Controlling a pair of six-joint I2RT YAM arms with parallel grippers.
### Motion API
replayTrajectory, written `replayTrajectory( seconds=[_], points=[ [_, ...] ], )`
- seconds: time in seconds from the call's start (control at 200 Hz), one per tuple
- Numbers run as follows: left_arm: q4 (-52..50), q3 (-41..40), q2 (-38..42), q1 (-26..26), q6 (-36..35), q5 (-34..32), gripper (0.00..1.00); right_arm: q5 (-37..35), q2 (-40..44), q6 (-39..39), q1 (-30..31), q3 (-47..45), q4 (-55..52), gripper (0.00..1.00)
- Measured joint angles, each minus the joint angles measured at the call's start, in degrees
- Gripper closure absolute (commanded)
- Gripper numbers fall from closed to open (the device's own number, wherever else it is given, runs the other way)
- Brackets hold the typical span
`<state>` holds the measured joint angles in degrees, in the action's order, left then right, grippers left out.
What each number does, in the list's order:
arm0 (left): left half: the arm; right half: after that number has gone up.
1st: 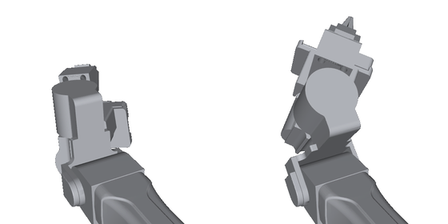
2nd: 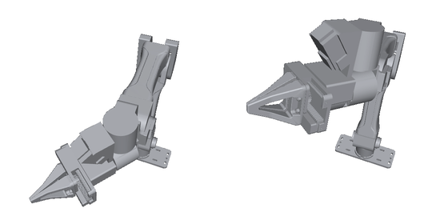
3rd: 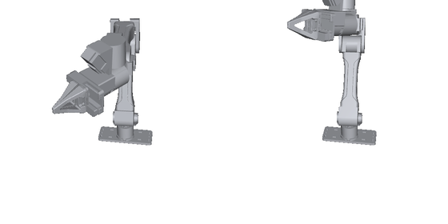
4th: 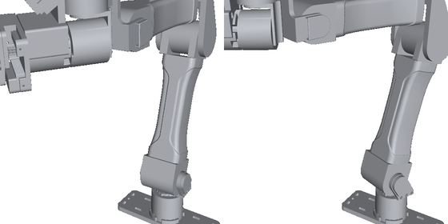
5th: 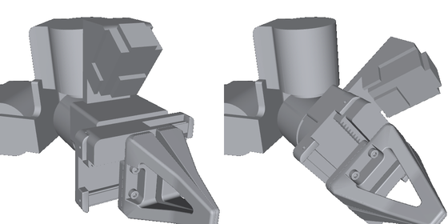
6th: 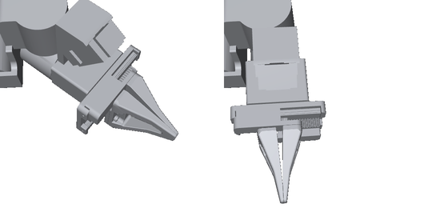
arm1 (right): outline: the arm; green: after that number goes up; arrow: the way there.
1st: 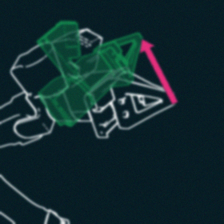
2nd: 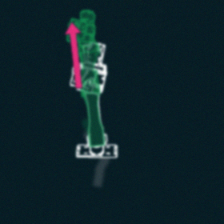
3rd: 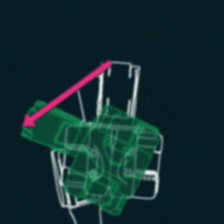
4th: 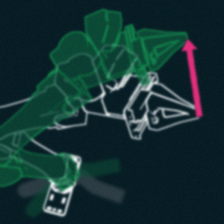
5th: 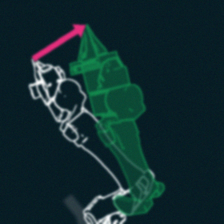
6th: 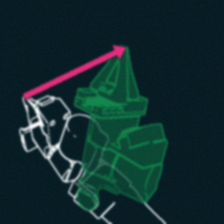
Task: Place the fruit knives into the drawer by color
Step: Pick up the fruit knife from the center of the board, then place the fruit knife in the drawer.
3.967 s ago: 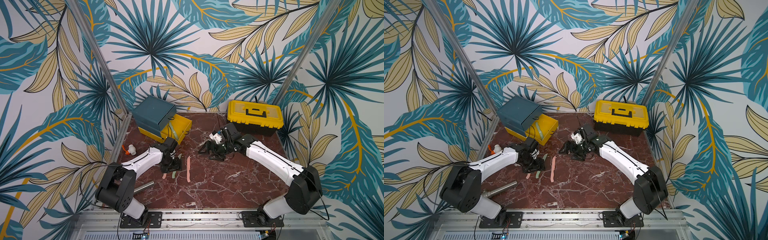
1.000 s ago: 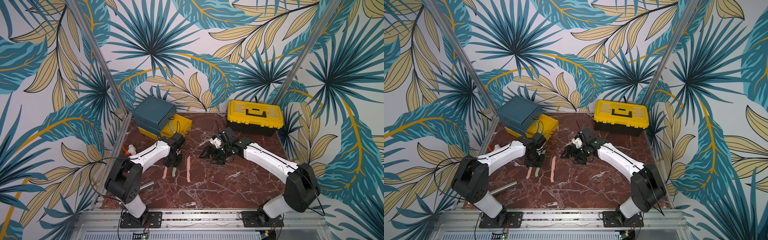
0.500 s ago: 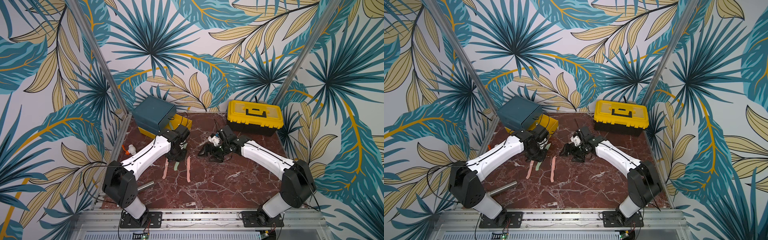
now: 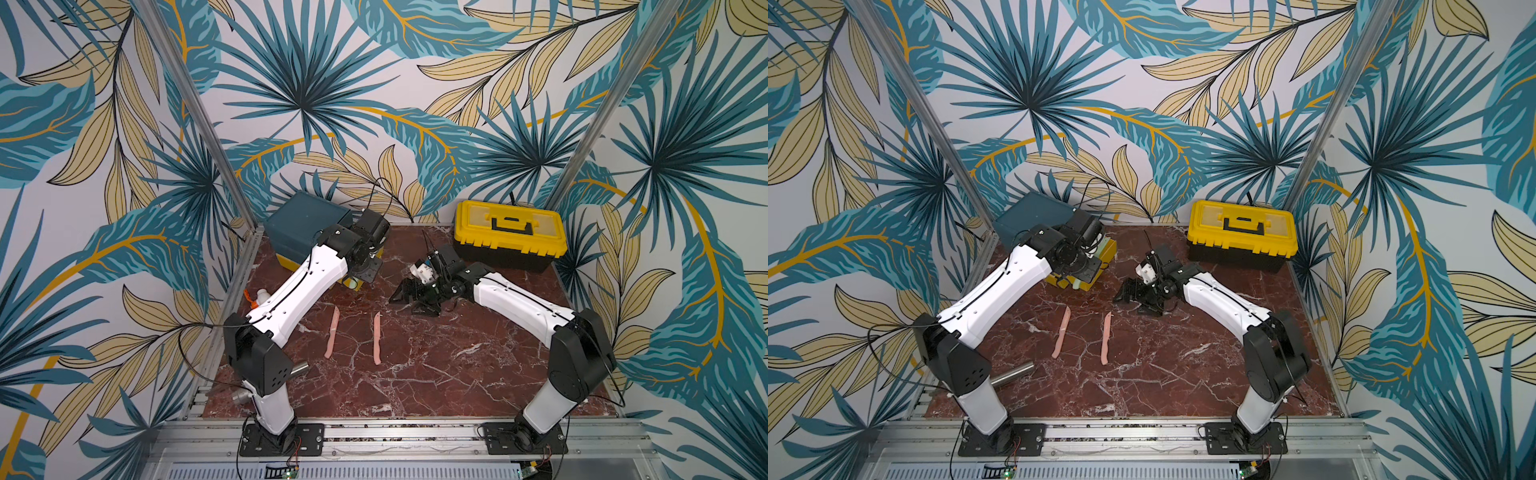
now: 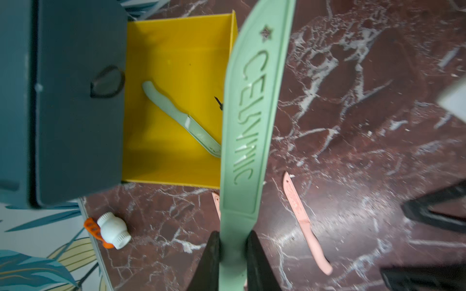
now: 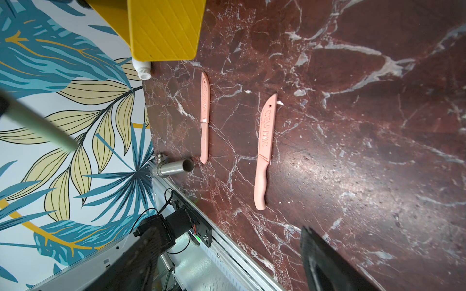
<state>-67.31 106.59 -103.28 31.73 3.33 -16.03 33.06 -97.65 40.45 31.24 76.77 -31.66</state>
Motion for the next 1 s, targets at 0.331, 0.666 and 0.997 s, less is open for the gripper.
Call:
replayTrajectory(
  seconds=[0.331, 0.666, 0.997],
  points=[
    [8.76, 4.83, -10.73, -6.62, -5.05, -2.21, 0.88, 0.46, -1.09, -0.2, -0.11, 2.75, -1.92, 0.11],
    [9.16, 5.99, -13.0, -8.57, -5.62, -1.03, 0.19, 0.94, -4.81, 0.11, -1.33, 7.82, -2.54, 0.11],
    [7.52, 18.08, -12.96, -8.59, -1.95, 0.81, 0.08, 0.31, -14.67, 11.13, -3.02, 13.68, 7.48, 1.0]
  ],
)
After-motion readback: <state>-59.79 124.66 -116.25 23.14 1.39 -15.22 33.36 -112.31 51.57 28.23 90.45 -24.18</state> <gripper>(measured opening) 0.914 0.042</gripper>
